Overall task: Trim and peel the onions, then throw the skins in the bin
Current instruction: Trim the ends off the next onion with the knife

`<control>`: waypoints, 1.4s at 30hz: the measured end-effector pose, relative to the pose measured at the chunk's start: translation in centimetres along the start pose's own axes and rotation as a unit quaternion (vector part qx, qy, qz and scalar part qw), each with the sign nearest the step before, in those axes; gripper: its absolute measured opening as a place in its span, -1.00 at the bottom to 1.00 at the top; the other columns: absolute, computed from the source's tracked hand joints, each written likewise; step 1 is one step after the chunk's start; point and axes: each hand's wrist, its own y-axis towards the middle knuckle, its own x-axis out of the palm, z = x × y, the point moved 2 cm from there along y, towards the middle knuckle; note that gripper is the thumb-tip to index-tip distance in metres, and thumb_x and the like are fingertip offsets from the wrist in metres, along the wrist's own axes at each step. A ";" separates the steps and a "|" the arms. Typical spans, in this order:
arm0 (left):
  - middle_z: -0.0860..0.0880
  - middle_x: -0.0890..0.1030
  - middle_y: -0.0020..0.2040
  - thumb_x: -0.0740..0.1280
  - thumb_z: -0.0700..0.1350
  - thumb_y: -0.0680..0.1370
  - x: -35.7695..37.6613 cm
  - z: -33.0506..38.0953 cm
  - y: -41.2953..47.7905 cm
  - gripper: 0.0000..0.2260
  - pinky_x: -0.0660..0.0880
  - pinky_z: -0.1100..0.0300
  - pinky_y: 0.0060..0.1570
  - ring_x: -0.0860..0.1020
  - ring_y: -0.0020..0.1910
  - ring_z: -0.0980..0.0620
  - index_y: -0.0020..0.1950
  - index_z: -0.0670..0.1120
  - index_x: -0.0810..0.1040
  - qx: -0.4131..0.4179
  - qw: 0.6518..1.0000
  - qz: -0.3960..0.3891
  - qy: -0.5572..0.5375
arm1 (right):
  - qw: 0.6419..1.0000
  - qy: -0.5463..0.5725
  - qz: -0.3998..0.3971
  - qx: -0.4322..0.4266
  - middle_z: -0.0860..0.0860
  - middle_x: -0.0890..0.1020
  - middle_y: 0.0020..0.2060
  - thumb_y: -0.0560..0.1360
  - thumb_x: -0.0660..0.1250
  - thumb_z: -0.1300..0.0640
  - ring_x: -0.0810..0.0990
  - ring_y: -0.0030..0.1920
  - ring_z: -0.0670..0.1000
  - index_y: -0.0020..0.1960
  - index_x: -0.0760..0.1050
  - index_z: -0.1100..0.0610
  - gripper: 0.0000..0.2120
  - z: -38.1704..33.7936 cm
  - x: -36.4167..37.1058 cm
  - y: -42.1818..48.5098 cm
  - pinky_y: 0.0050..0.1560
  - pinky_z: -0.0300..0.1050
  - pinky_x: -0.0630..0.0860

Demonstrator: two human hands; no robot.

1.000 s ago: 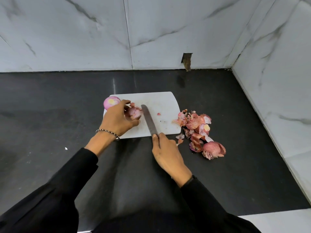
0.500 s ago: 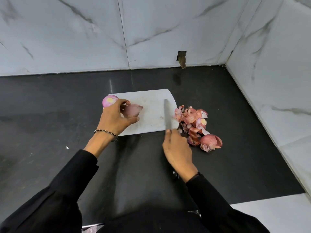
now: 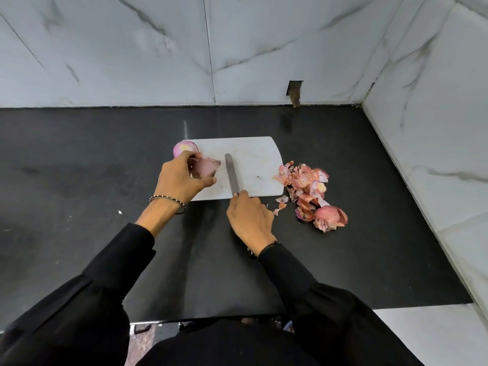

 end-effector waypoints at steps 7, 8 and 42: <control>0.06 0.54 -0.01 0.57 0.00 0.35 0.5 0.1 -0.4 -0.43 0.39 0.25 -0.03 0.52 -0.07 0.05 0.29 -0.08 0.48 0.021 0.999 -0.039 -0.011 | 0.994 0.012 0.043 0.101 0.19 0.60 0.16 0.73 -0.06 -0.03 0.58 0.16 0.27 0.30 0.45 0.19 -0.58 4.6 -1.7 -2.1 0.10 0.11 0.42; 0.06 0.54 -0.01 0.58 -0.01 0.35 0.8 0.3 -0.3 -0.44 0.38 0.25 -0.03 0.52 -0.07 0.05 0.28 -0.08 0.49 0.026 0.998 -0.047 -0.013 | 0.992 0.014 0.052 0.114 0.19 0.60 0.15 0.73 -0.06 -0.03 0.58 0.15 0.28 0.31 0.44 0.19 -0.58 5.3 -2.0 -2.4 0.09 0.11 0.42; -0.03 0.62 0.12 0.59 0.03 0.31 5.5 3.1 1.1 -0.37 0.44 0.24 -0.01 0.55 -0.02 0.04 0.31 -0.10 0.48 0.081 0.989 -0.123 -0.008 | 0.997 -0.025 0.069 0.031 0.17 0.64 -0.06 0.72 0.00 -0.06 0.60 0.00 0.27 0.12 0.50 0.17 -0.61 6.9 -2.1 -3.1 -0.16 0.05 0.33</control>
